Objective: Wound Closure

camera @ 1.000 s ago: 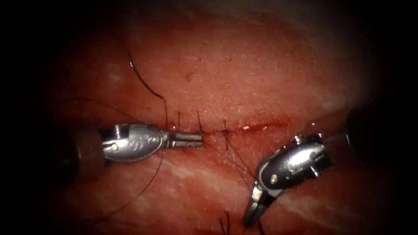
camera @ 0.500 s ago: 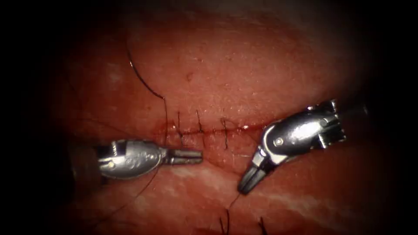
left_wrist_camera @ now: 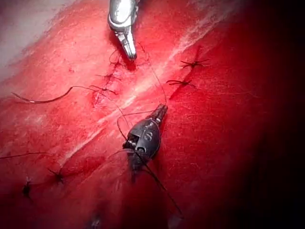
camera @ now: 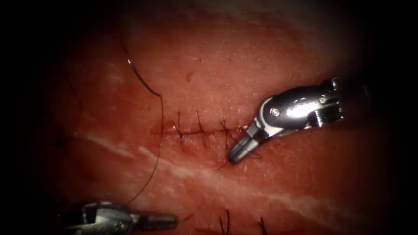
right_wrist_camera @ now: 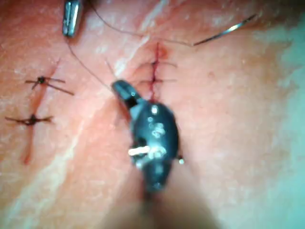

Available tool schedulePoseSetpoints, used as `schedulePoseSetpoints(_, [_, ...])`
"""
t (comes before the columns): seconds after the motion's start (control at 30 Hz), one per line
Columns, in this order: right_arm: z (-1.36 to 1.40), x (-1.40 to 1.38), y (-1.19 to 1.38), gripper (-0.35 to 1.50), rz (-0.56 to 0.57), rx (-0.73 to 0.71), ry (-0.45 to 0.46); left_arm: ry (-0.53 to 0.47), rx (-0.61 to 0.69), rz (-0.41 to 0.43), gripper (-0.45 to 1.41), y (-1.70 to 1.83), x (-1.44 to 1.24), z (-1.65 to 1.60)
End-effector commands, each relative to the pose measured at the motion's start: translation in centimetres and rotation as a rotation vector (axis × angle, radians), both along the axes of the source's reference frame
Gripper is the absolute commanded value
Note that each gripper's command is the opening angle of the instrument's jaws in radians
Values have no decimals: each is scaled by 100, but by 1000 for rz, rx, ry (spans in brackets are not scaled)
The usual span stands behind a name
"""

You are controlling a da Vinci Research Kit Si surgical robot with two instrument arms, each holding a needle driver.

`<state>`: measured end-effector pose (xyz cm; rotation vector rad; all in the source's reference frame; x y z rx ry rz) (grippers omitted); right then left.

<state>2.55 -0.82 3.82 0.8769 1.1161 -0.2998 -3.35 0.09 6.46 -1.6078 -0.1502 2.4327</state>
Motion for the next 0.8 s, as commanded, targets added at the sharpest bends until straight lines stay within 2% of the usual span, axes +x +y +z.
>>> schedulePoseSetpoints(0.03, [10, 5, -4, -35, 14, 2, -8, -5, 8, 3, -45, -10, -7, 4])
schedulePoseSetpoints(0.3, [32, 0, 27, -35, 116, -73, -170, -15, 10, 17, -45, -39, -11, -10])
schedulePoseSetpoints(0.4, [38, -2, 32, -35, 118, -115, -185, -15, 15, 17, -45, -47, -10, -10])
schedulePoseSetpoints(0.5, [41, -3, 38, -35, 108, -189, -167, -16, 30, 21, -45, -61, 3, -11])
schedulePoseSetpoints(0.8, [40, 0, 50, -35, 128, -232, -177, -14, 49, 17, -45, -98, 28, -11])
